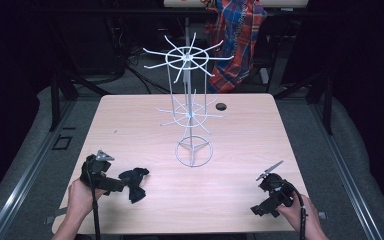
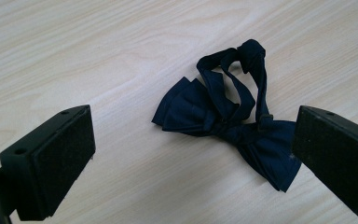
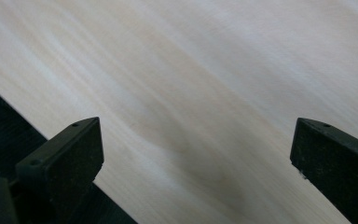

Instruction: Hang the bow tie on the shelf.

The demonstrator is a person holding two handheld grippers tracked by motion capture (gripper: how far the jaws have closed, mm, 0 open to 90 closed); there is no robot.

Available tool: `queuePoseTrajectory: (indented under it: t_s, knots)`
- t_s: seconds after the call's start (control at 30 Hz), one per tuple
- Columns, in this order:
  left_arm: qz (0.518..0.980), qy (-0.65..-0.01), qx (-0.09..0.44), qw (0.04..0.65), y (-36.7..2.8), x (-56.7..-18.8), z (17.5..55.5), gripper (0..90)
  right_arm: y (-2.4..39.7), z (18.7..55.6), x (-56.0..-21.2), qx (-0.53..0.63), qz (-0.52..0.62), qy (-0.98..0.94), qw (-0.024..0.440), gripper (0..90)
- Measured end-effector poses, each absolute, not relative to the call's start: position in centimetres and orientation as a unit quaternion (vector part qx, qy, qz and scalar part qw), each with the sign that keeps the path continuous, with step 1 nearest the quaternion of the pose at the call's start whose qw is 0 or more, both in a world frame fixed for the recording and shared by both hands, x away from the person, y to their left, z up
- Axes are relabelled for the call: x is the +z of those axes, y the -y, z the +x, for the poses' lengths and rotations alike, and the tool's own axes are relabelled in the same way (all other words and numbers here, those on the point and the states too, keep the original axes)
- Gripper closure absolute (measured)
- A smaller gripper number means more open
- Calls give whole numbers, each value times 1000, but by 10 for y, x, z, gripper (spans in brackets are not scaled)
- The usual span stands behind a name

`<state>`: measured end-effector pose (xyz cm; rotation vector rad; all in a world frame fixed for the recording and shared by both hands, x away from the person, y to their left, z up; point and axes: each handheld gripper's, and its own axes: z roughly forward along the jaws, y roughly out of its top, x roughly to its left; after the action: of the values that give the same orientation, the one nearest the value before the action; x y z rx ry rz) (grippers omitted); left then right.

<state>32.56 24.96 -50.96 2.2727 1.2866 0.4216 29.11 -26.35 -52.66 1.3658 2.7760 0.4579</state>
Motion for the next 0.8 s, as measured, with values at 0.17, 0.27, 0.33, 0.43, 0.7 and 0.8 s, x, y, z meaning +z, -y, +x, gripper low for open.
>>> queuePoseTrajectory:
  t_s: [0.17,0.27,0.33,0.43,0.7,0.8]
  knots:
    - [838,-464,158,238,-245,-510,325,0,274,293,-520,169,466,-869,13,16]
    - [844,-458,153,232,-245,-512,327,0,273,294,-523,168,468,-868,5,17]
    - [848,-457,152,222,-244,-514,328,0,270,295,-525,159,462,-873,0,18]
    - [853,-453,141,218,-244,-516,330,0,267,296,-527,152,454,-878,-8,18]
    - [862,-438,136,215,-235,-516,330,0,268,297,-529,152,451,-879,-16,22]
    - [862,-434,133,223,-231,-516,331,0,266,296,-530,153,450,-880,-19,25]
